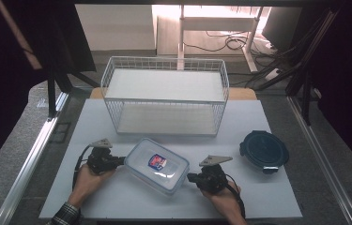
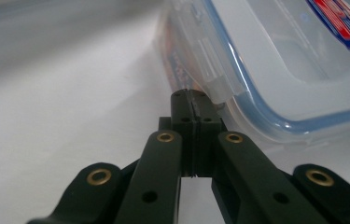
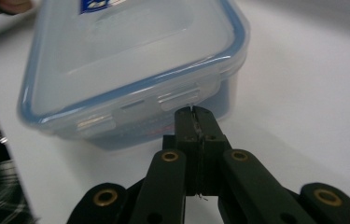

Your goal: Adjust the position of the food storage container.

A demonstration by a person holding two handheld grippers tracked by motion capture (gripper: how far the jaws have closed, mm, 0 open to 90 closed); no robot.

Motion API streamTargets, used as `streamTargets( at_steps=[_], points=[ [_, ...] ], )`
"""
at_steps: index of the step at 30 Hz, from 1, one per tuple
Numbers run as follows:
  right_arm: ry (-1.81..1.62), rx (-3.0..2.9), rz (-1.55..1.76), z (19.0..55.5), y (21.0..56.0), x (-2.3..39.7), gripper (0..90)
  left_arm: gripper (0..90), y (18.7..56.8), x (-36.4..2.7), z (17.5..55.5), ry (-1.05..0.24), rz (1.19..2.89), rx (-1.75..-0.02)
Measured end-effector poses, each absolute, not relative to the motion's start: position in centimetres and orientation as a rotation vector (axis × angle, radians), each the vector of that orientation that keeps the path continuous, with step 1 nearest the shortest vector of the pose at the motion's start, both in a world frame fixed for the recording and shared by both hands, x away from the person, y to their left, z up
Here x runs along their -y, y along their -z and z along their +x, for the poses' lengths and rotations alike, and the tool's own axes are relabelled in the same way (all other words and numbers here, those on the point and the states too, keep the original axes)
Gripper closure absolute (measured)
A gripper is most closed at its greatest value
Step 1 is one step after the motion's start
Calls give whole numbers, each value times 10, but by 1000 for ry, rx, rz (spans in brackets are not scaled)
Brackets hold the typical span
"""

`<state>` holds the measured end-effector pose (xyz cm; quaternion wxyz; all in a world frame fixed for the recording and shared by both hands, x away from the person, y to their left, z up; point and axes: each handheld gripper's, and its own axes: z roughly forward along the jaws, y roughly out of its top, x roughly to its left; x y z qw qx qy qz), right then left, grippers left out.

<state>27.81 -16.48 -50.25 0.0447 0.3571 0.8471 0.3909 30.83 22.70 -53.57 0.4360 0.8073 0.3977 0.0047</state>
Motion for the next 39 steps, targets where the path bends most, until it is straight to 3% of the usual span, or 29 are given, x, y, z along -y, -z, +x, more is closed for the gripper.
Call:
streamTargets(
  at_steps=[14,24,30,31,34,36,37,38,39],
  points=[
    [-1172,-2476,1200,306,503,187,889,900,530,-192,265,-41,2050,-995],
    [-1182,-2471,1203,317,505,191,888,894,531,-187,260,-52,2042,-992],
    [-1134,-2454,1157,313,502,190,801,752,526,-197,258,-149,2038,-1021],
    [-1137,-2447,1132,311,498,194,757,641,525,-201,256,-170,2022,-1032],
    [-1135,-2439,1100,308,495,197,707,470,524,-205,254,-199,2006,-1051],
    [-1124,-2425,1074,304,492,203,596,354,525,-208,252,-215,1988,-1053],
    [-1124,-2425,1074,304,492,203,596,313,525,-208,252,-215,1988,-1053],
    [-1121,-2407,1080,301,491,210,447,267,527,-209,251,-230,1988,-1045],
    [-1131,-2398,1091,300,491,213,381,238,528,-208,250,-237,1995,-1049]
  ],
)
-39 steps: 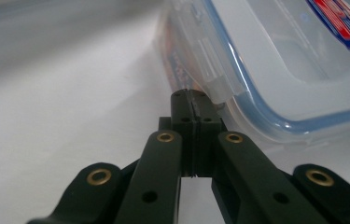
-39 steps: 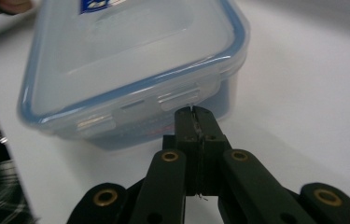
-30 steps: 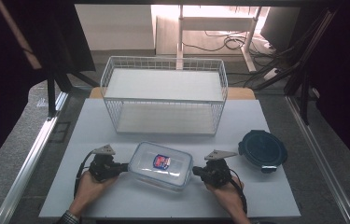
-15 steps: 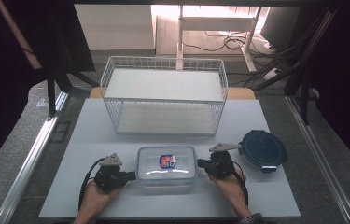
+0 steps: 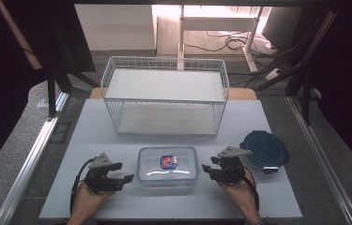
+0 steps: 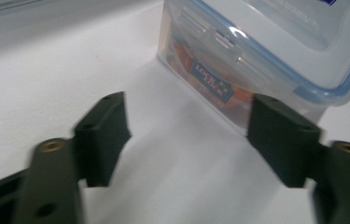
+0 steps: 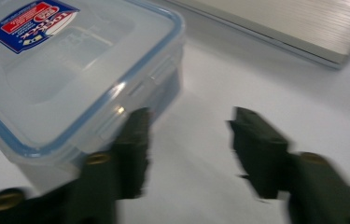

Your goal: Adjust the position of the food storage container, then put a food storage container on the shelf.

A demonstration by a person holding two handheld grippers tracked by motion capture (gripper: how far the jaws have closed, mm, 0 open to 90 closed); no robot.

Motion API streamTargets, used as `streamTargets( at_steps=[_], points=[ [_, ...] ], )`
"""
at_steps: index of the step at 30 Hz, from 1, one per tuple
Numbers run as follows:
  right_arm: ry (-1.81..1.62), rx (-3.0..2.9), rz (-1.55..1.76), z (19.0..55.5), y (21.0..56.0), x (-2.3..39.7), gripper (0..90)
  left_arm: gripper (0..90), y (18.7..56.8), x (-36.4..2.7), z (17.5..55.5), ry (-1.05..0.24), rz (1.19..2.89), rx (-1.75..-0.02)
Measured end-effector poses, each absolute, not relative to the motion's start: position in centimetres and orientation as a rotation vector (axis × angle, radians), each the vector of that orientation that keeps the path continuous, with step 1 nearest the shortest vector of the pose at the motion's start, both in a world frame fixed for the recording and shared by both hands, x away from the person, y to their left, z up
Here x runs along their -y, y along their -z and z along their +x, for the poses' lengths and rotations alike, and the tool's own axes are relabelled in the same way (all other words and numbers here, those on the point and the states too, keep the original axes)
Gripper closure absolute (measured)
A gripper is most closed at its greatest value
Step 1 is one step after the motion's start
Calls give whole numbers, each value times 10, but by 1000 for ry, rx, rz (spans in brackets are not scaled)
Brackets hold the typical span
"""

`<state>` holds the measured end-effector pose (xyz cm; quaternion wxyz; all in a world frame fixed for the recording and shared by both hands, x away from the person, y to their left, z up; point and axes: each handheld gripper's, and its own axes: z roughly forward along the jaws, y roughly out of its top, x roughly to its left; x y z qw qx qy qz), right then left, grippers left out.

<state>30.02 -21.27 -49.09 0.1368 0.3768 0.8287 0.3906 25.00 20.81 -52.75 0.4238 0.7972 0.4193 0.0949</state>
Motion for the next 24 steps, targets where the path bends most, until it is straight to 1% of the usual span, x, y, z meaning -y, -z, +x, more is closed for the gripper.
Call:
streamTargets(
  at_steps=[1,2,3,4,5,6,7,8,12,18,24],
  points=[
    [-1148,-2392,1117,300,491,217,317,208,528,-207,250,-243,2005,-1050],
    [-1148,-2392,1117,300,491,217,317,169,528,-207,250,-243,2005,-1050],
    [-1206,-2388,1153,302,494,226,198,124,528,-207,249,-249,2013,-1048],
    [-1223,-2383,1173,302,495,229,170,106,528,-207,249,-250,2015,-1039],
    [-1223,-2383,1173,302,495,229,170,99,528,-207,249,-250,2015,-1039],
    [-1249,-2371,1197,304,496,232,111,90,529,-208,249,-238,2005,-1036],
    [-1256,-2363,1196,304,495,233,93,88,529,-208,249,-238,2005,-1036],
    [-1256,-2363,1196,304,495,233,93,88,529,-208,249,-240,2003,-1034],
    [-1268,-2355,1166,303,493,231,46,67,531,-211,251,-226,1970,-1008],
    [-1319,-2325,1157,304,488,225,34,49,526,-210,252,-238,1916,-951],
    [-1338,-2349,1114,304,483,217,30,48,519,-208,257,-211,1905,-934]
  ],
)
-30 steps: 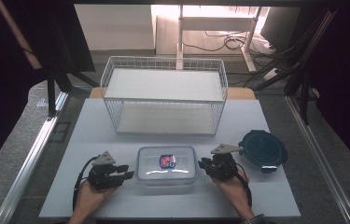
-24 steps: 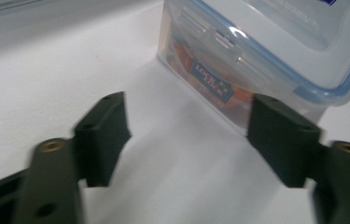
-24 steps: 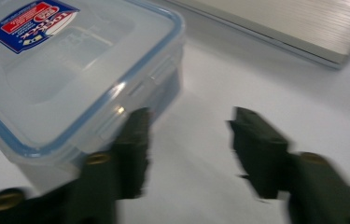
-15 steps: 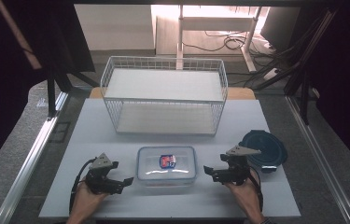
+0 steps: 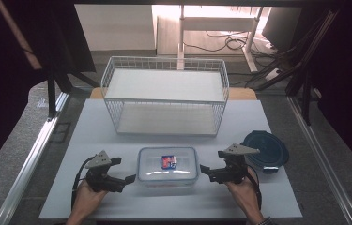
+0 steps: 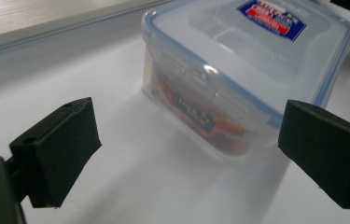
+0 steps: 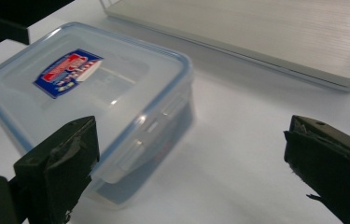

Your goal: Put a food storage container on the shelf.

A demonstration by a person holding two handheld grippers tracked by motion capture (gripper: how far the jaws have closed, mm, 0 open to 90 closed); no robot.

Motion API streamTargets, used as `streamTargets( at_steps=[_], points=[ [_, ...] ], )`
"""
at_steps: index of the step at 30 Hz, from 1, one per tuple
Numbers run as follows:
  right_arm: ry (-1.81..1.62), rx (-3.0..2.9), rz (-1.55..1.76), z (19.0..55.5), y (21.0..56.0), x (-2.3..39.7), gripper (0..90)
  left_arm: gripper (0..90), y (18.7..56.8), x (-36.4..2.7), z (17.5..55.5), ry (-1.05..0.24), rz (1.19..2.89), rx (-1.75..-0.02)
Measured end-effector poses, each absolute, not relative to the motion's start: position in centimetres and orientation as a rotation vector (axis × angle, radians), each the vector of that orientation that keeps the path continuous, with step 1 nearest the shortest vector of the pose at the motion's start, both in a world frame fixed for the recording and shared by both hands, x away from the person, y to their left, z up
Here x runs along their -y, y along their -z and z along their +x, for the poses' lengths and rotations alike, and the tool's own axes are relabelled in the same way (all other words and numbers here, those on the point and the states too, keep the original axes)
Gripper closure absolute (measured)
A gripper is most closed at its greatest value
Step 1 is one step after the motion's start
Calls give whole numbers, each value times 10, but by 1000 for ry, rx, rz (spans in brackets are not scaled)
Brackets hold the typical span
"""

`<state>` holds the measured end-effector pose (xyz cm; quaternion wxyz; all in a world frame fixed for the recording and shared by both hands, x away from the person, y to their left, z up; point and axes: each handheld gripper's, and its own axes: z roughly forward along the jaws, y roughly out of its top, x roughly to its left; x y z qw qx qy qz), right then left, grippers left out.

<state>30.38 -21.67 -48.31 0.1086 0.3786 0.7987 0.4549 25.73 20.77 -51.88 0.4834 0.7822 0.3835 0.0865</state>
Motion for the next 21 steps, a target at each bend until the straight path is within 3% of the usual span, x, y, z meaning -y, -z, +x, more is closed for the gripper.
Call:
streamTargets(
  at_steps=[11,21],
  points=[
    [-1288,-2494,1048,306,479,185,23,15,507,-175,280,-94,1969,-885],
    [-1273,-2707,1234,334,495,168,3,0,522,-167,307,138,1937,-963]
  ],
)
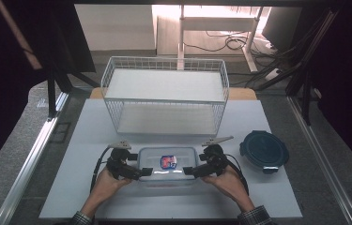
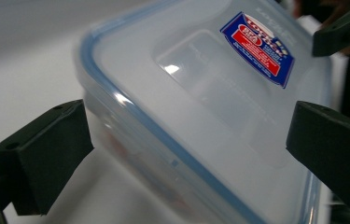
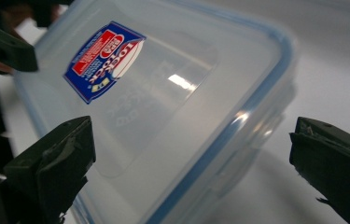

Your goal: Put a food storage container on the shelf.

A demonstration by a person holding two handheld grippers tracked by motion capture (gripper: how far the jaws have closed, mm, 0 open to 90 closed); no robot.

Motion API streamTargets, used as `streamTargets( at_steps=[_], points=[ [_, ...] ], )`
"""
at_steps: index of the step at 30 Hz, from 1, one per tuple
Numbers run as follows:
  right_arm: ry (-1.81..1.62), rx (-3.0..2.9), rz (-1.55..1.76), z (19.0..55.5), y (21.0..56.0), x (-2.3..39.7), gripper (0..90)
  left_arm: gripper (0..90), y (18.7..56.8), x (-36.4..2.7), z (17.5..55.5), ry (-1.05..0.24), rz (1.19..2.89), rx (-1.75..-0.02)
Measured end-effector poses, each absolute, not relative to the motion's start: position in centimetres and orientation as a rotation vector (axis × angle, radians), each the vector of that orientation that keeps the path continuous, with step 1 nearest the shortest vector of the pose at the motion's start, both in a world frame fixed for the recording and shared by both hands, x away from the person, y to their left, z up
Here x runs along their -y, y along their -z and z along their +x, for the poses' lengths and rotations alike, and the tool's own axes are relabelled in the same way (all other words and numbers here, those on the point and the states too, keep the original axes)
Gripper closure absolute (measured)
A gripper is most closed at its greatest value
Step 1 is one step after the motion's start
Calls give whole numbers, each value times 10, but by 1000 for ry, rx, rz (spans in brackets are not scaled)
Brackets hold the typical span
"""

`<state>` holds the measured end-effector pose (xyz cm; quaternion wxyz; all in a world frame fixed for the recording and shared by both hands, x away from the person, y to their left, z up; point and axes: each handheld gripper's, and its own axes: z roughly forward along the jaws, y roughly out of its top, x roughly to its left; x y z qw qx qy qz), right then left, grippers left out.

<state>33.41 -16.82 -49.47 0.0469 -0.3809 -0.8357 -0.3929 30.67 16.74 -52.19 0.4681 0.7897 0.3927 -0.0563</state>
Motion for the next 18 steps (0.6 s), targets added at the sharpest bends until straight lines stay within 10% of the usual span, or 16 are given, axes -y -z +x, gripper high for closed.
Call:
streamTargets(
  at_steps=[9,18],
  points=[
    [1155,2404,-1148,335,498,177,147,56,524,-173,299,277,1936,-992],
    [1149,2284,-1157,326,496,197,373,345,518,-191,282,285,1846,-1001]
  ],
)
